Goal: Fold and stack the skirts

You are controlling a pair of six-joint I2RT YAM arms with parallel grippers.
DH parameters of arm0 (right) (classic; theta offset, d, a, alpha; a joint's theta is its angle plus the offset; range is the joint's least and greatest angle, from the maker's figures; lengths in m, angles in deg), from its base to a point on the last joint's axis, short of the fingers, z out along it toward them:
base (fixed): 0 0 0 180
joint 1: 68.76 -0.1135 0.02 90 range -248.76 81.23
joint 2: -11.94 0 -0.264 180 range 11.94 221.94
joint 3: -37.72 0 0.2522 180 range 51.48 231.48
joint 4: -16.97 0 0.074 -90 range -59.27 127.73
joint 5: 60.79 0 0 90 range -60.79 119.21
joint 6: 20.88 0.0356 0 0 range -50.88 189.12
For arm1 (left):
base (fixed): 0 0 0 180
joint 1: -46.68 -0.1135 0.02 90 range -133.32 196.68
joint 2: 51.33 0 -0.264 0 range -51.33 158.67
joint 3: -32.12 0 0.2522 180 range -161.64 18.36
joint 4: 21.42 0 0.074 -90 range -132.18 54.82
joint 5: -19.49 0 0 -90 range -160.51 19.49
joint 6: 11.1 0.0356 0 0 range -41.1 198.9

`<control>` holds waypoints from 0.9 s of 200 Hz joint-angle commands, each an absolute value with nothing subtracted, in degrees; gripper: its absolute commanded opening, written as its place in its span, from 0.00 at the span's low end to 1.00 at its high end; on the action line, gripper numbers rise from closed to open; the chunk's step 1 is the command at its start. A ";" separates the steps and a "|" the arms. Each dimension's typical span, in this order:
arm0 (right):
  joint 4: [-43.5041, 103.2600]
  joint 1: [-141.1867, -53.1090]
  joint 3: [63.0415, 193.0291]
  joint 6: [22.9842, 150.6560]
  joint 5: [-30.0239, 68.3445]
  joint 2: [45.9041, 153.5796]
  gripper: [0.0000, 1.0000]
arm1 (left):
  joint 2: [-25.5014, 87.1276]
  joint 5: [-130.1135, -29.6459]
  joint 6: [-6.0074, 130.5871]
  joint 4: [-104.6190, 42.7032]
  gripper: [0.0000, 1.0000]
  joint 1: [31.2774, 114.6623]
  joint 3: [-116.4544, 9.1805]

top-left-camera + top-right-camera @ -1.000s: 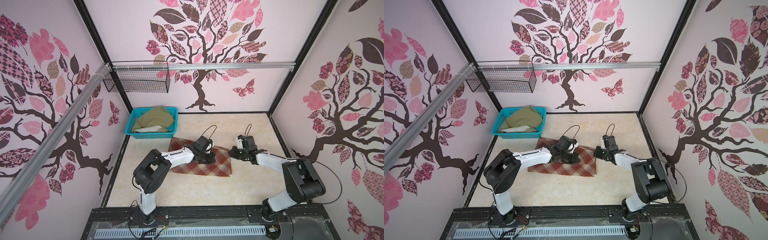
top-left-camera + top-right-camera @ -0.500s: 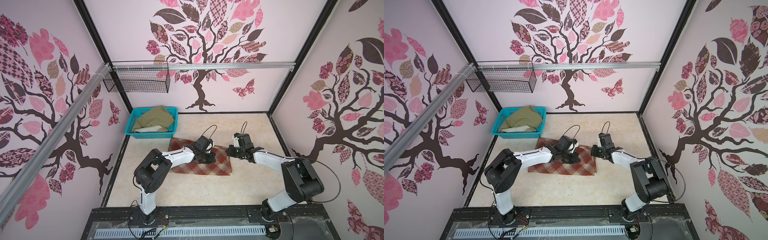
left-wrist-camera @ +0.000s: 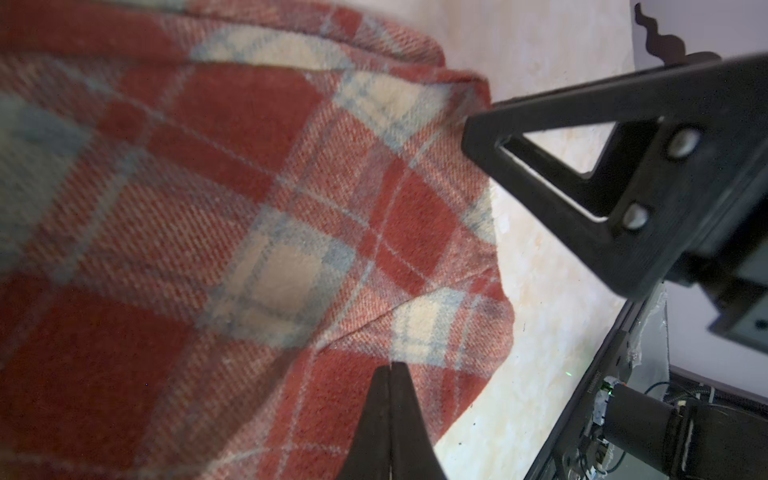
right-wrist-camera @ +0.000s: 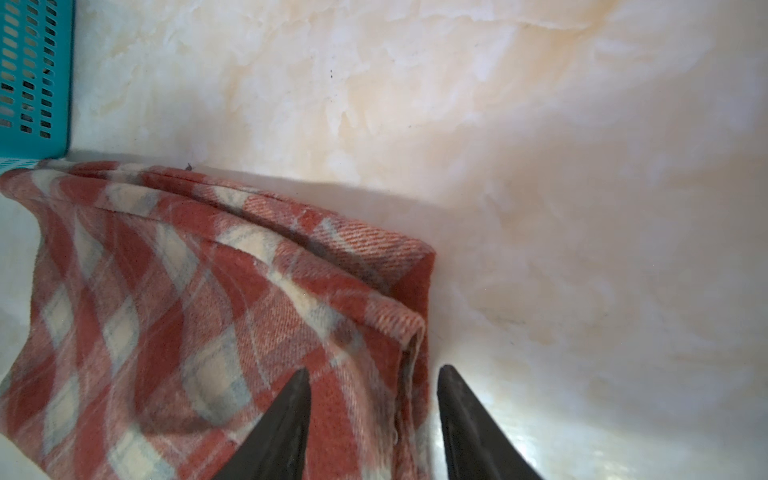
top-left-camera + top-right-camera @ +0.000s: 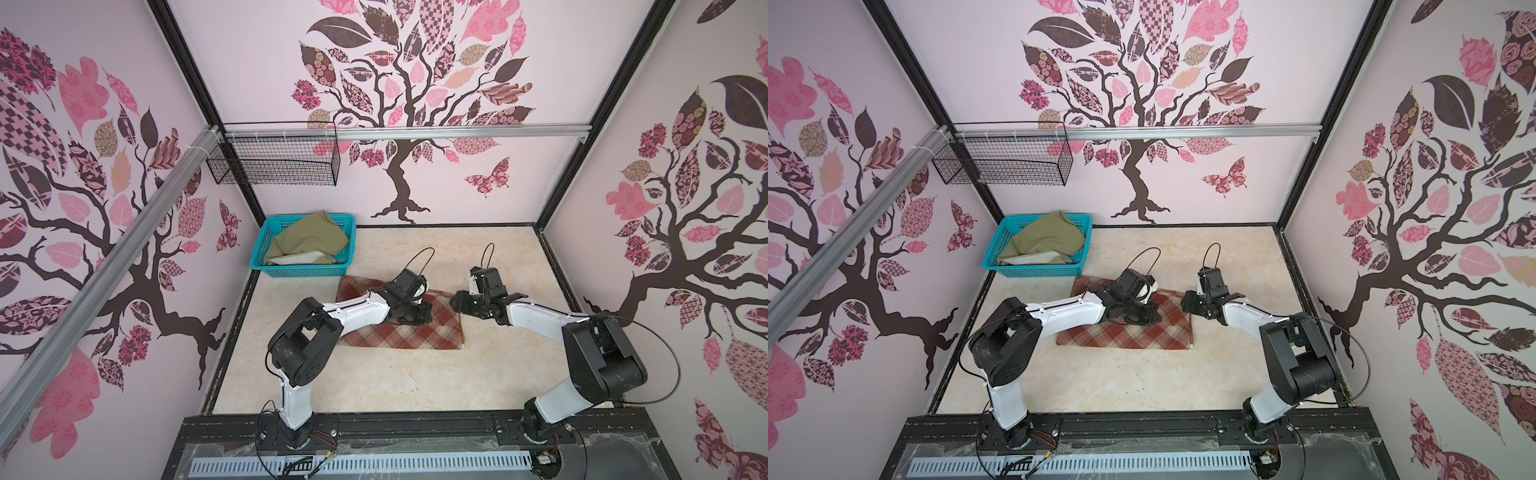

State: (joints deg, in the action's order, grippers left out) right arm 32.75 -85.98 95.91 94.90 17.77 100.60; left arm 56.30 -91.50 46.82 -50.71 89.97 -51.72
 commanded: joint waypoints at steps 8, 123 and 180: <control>33.70 -83.54 92.76 96.68 10.52 97.05 0.54 | 58.02 -92.14 47.05 -50.12 0.00 90.09 -54.70; 32.29 -83.13 85.81 96.57 5.04 94.80 0.53 | 65.79 -93.56 48.20 -49.82 0.00 90.36 -57.18; 30.05 -82.48 85.35 96.23 3.40 96.77 0.52 | 67.32 -92.83 48.58 -50.29 0.00 90.36 -56.26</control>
State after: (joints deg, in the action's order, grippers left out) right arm 31.57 -82.85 85.50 96.74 5.27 96.43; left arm 66.16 -93.56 47.48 -49.46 90.12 -55.48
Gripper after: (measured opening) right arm 0.525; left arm 0.047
